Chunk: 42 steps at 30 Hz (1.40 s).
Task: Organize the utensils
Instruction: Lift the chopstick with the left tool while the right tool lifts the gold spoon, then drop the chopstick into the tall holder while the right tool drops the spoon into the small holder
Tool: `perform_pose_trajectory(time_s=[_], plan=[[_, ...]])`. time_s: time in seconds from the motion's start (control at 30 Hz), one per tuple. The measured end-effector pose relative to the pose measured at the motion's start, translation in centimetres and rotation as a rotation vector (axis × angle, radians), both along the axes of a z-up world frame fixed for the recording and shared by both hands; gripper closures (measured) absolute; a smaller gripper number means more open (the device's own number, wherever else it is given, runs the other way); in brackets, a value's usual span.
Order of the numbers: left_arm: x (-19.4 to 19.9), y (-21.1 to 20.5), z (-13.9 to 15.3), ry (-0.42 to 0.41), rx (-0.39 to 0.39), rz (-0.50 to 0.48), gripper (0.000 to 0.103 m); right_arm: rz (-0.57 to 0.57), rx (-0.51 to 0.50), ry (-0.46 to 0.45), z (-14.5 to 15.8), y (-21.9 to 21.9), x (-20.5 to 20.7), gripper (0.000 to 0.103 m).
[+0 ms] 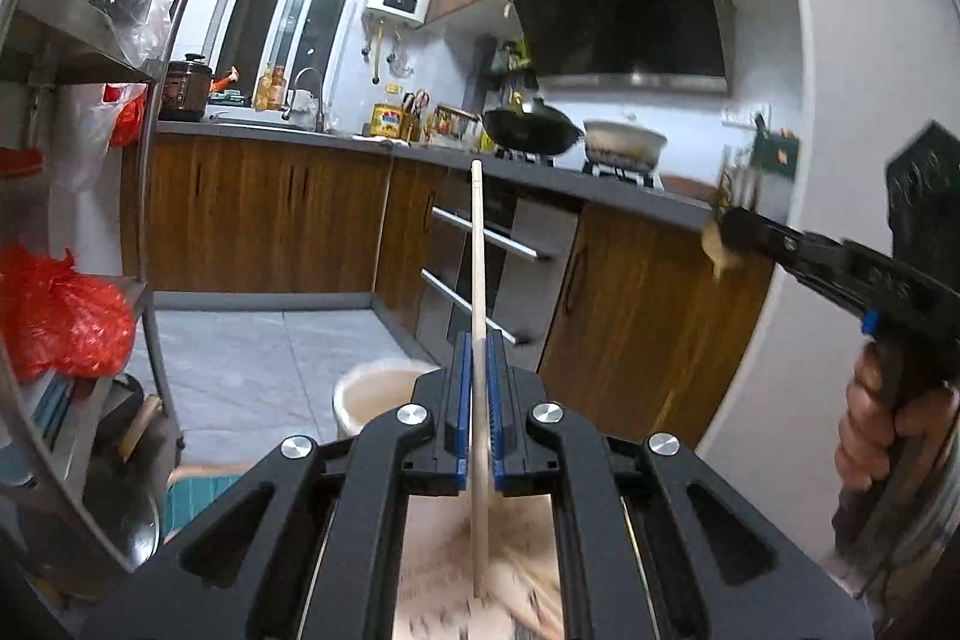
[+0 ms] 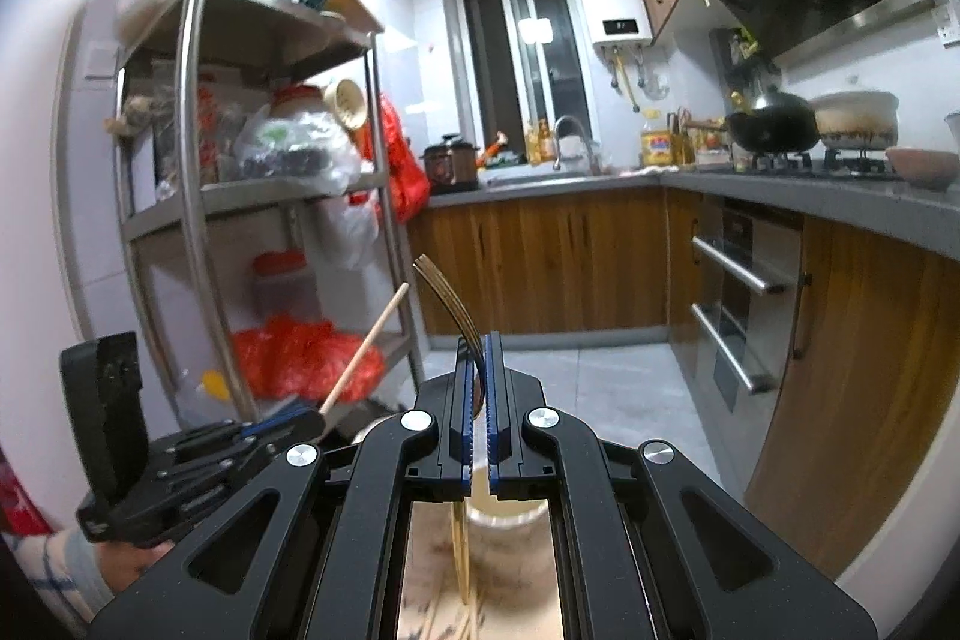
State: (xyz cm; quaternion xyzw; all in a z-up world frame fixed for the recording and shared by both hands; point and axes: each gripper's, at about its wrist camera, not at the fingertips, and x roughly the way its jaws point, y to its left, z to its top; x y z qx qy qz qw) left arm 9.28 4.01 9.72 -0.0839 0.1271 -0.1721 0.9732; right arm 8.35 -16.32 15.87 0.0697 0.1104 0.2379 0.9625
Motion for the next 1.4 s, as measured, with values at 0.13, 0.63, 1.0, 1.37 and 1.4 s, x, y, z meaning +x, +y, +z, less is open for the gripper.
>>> perform_pose_trajectory(time_s=[0.13, 0.63, 1.0, 1.37, 1.4], plan=[[3.4, 1.3, 0.3, 0.027, -0.092, -0.011, 0.098, -0.02, 0.015, -0.002, 0.8, 0.1, 2.0, 0.099], [9.3, -0.5, -2.0, -0.011, -0.021, 0.122, 0.098, -0.11, 0.072, -0.007, -1.4, 0.6, 6.7, 0.099], [6.4, -1.3, -3.5, -0.044, 0.078, 0.112, 0.098, -0.11, 0.065, 0.107, -5.2, 0.6, 7.9, 0.099], [4.4, 0.0, -4.0, -0.014, 0.087, 0.145, 0.098, -0.13, 0.039, 0.165, -7.5, 0.7, 8.1, 0.099], [4.3, 0.0, -4.0, -0.01, 0.095, 0.15, 0.098, -0.13, 0.038, 0.171, -7.6, 0.7, 8.1, 0.099]])
